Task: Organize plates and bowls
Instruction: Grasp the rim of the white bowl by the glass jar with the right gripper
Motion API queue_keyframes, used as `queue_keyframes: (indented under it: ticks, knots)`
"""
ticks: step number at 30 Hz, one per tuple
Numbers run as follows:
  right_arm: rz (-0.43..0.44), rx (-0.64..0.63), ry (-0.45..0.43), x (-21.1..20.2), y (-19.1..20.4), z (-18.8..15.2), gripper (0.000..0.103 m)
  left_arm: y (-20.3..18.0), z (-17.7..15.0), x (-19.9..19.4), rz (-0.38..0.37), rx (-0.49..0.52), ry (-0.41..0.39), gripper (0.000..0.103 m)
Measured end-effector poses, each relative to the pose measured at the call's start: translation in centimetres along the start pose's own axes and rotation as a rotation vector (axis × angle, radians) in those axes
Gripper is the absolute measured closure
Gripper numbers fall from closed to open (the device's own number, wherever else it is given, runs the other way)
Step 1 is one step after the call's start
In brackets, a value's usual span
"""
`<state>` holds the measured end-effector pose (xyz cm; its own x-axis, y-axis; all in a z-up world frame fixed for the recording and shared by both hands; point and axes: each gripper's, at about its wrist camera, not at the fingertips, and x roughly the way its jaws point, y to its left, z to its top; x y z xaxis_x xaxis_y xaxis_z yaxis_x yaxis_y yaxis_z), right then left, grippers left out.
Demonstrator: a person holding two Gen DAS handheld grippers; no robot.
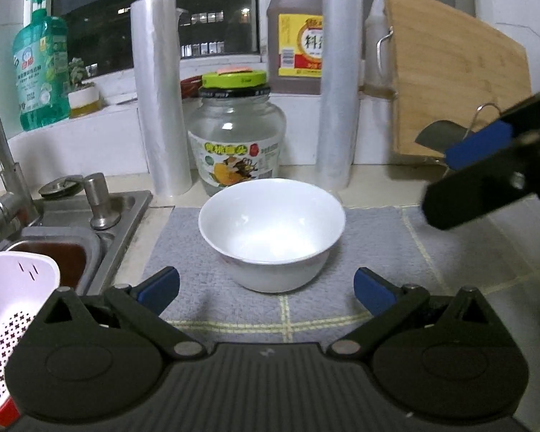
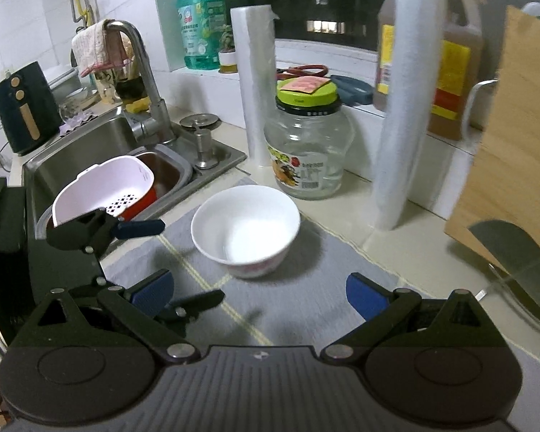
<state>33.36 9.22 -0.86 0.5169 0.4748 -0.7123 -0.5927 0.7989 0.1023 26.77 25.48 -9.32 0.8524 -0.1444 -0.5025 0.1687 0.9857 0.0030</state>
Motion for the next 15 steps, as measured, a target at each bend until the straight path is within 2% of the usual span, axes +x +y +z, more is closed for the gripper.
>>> queue_keyframes:
  ticks: [8,15]
  knots:
    - [0.066,0.008,0.031,4.5,-1.3,2.6,0.000,0.2,0.3,1.5,0.011,0.006,-0.014,0.001]
    - [0.115,0.069,0.067,7.9,-2.5,3.7,0.000,0.1,0.5,2.3,0.009,0.015,-0.017,0.001]
